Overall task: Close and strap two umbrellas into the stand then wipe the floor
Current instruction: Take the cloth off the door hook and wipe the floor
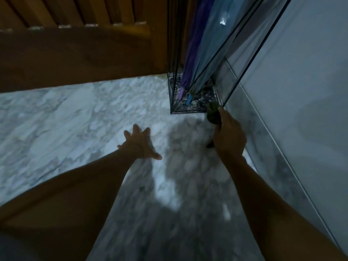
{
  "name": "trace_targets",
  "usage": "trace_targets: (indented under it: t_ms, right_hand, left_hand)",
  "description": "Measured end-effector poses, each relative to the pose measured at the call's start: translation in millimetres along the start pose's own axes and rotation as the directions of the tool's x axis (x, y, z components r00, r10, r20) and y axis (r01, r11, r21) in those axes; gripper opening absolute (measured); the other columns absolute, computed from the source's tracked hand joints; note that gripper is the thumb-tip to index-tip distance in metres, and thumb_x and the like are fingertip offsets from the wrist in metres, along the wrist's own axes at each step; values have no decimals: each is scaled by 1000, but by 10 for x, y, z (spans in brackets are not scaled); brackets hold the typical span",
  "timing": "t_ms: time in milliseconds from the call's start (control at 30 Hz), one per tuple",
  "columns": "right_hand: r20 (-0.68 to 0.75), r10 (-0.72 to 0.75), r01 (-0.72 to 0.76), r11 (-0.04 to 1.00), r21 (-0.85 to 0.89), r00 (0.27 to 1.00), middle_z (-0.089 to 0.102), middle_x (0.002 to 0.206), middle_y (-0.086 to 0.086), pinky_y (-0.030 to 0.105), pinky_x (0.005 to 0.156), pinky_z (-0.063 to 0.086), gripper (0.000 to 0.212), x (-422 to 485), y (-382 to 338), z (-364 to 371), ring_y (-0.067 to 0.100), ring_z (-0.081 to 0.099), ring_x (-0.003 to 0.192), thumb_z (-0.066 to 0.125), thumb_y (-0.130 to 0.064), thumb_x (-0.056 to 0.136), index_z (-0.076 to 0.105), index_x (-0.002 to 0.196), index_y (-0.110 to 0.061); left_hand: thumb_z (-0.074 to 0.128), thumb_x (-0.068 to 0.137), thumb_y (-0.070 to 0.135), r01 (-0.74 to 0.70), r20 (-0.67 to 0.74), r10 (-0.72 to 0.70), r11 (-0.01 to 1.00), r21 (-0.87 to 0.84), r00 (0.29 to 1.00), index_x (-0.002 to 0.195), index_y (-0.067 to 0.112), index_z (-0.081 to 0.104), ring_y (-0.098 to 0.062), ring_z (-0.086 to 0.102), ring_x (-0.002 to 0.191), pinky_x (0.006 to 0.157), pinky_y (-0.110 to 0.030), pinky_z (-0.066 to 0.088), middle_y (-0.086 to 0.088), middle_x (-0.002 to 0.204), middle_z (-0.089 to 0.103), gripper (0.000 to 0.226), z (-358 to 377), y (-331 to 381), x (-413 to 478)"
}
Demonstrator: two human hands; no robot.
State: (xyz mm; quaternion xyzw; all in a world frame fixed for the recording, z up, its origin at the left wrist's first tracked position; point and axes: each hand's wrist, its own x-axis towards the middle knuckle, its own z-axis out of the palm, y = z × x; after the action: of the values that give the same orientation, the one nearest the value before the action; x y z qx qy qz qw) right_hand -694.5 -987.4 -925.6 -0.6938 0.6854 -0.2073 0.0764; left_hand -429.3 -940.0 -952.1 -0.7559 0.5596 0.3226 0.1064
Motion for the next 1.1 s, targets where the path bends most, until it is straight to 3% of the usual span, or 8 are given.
trace_targets:
  t_ms: [67,167,233,433,600,767,867,1100]
  right_hand:
    - [30,-7,9,999,-48,1000,57,139,14,49,99,46,64,169,154,79,39,52,125,58,-9,88,40,149,-18]
    - [259,-30,59,993,-103,966,42,152,17,51,113,34,68,320,446,298,39,37,139,55,-37,92,33,153,-15]
    - [268,-75,91,995,-47,960,37,154,21,52,117,26,72,310,574,461,42,31,142,45,-49,91,36,151,-11]
    - [88,-54,43,992,121,995,42,150,21,50,116,26,56,116,254,739,39,36,140,43,-39,96,49,142,-9]
    - [180,-304,273,946,177,936,44,150,18,53,115,28,52,-148,-460,1065,38,38,140,42,-36,97,51,143,-13]
    - [230,-368,334,926,177,901,42,153,12,49,115,31,54,-42,-319,998,33,36,142,38,-42,98,47,145,-19]
    - [161,-270,256,961,102,949,45,150,15,42,114,30,57,107,64,857,33,39,139,33,-44,97,49,144,-15]
    - [-2,97,-97,995,38,995,43,149,20,54,113,32,53,98,516,685,41,38,137,41,-37,98,46,143,-11]
  left_hand:
    - [69,41,85,-15,-14,14,1000,-6,1000,154,35,7,-46,-2,145,112,-66,22,-8,159,-5,138,21,-15,23]
    - [75,49,78,-22,-20,22,999,-28,1000,155,35,5,-46,-9,146,109,-70,23,-5,161,-11,134,52,-31,18]
    - [77,51,75,-19,-23,18,999,-33,1000,155,35,4,-46,-10,146,108,-71,25,-4,162,-12,133,62,-37,35]
    - [80,54,68,-14,-22,13,998,-54,1000,155,34,5,-43,-7,146,103,-73,29,-1,162,-9,130,33,12,-22]
    - [81,57,65,-6,-11,5,997,-71,1000,155,35,4,-42,-11,147,104,-75,27,0,162,-16,129,3,42,-68]
    - [81,57,66,-6,-10,5,998,-64,1000,155,35,4,-42,-10,147,103,-75,27,0,162,-14,129,-2,45,-78]
    - [82,57,64,-8,-12,7,998,-68,1000,155,35,4,-43,-10,147,103,-75,27,-1,163,-14,129,0,51,-84]
    - [83,56,63,2,-17,-4,997,-80,1000,155,35,6,-41,-9,148,104,-75,26,0,163,-13,129,6,64,-74]
